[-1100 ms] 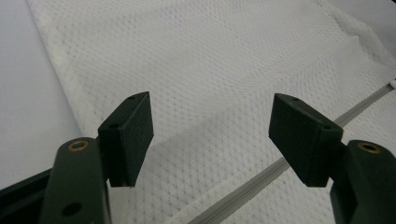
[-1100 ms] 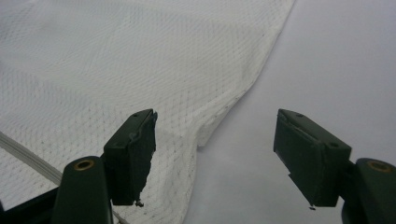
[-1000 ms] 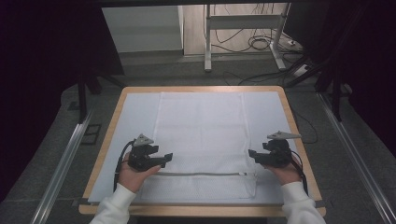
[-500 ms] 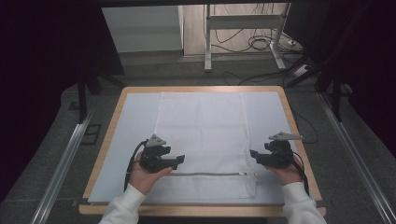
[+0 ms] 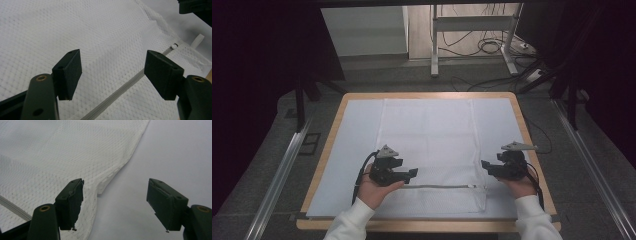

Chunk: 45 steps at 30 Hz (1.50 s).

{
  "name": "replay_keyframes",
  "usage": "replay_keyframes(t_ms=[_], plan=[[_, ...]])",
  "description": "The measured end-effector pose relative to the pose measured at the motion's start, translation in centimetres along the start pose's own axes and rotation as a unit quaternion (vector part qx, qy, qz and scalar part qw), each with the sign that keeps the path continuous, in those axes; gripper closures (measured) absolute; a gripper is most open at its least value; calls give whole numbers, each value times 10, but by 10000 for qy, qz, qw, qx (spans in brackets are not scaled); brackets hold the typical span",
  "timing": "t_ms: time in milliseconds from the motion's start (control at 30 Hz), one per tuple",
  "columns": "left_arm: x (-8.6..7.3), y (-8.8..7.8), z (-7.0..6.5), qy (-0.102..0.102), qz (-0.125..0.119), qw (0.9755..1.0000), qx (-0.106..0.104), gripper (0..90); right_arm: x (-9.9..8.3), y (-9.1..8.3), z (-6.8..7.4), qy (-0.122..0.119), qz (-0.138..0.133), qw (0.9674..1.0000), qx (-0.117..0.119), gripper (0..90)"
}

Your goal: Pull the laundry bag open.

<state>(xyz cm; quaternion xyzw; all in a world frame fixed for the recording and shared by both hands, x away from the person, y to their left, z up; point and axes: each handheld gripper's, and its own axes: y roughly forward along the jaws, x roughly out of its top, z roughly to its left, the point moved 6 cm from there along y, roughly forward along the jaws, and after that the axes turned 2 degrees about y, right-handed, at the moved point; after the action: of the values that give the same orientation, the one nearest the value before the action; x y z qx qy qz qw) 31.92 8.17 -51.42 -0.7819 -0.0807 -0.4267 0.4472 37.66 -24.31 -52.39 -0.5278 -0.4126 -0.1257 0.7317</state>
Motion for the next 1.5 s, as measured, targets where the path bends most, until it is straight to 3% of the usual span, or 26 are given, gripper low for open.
replay_keyframes(t_ms=[467, 1500], plan=[[1, 15, -17, 211, 158, 9996, -133, 301, -1, 2, 0, -29, 40, 10000, -42, 288], [-1, 43, -46, 405, 493, 9970, -447, 300, -2, 0, -5, 50, -1, 9999, -117, 288]])
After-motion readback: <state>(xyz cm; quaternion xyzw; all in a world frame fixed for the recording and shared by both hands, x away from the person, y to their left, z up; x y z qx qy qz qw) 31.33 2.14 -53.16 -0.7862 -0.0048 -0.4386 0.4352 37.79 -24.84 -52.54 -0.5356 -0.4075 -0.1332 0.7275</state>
